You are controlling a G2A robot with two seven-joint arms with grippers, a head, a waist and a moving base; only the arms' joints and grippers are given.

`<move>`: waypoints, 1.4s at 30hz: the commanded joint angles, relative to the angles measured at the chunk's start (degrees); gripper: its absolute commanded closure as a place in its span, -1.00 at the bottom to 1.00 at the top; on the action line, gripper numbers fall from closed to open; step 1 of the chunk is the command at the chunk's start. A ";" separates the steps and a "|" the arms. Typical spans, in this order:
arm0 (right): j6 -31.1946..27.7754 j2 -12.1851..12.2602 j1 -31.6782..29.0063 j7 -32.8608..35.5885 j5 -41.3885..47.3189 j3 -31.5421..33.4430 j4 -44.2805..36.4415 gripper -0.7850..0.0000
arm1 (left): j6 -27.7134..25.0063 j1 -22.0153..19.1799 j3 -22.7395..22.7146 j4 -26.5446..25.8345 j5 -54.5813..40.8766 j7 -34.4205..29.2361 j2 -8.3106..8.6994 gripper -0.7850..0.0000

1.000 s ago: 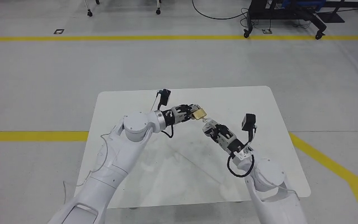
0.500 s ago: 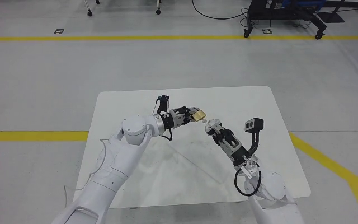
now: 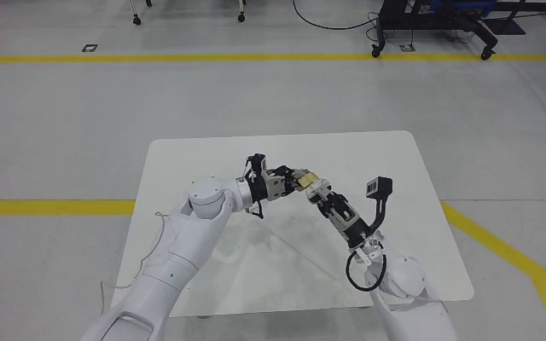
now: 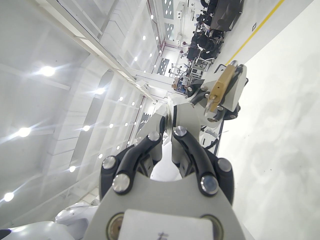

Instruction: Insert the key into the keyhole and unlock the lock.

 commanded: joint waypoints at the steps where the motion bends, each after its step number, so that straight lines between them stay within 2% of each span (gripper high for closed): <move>1: -0.45 -0.07 0.71 -0.16 0.10 -0.35 0.92 1.00 | -0.13 -0.19 -0.19 0.39 -0.04 -0.61 0.10 1.00; 20: -2.70 -0.45 3.64 -2.92 -0.95 -1.97 4.88 1.00 | -0.51 -0.68 -0.73 0.89 -1.58 -2.41 0.49 1.00; 23: -4.09 -0.44 2.96 -3.09 -0.21 -1.60 3.78 1.00 | -2.44 -0.62 -1.23 0.51 -0.43 -0.53 0.70 1.00; 27: -4.48 -0.12 0.88 -2.12 0.08 0.00 1.40 1.00 | -7.55 0.23 -1.92 -0.98 2.87 4.57 1.04 1.00; 28: -4.26 -0.02 0.36 -1.57 -0.08 0.38 0.91 0.88 | -9.74 0.51 -1.96 -1.44 4.82 6.92 1.14 1.00; 29: -3.88 0.08 -0.09 -1.21 -0.17 0.83 0.51 0.35 | -11.37 1.14 -1.96 -2.03 4.87 7.89 1.09 1.00; 30: -3.14 0.18 -0.49 -1.01 -0.40 1.26 0.15 0.02 | -12.70 1.62 -1.97 -2.40 4.72 8.41 1.05 1.00; 31: -2.39 0.26 -0.83 -1.09 -0.41 1.73 -0.35 -0.71 | -14.29 1.78 -1.81 -2.67 6.11 9.31 1.09 1.00; 32: -2.11 0.29 -1.06 -1.20 -0.38 1.97 -0.76 -1.00 | -15.19 2.07 -1.56 -2.79 6.75 9.72 1.08 1.00; 42: -2.11 0.29 -1.06 -1.20 -0.38 1.97 -0.76 -1.00 | -15.18 2.17 -1.44 -2.82 6.70 9.53 1.05 1.00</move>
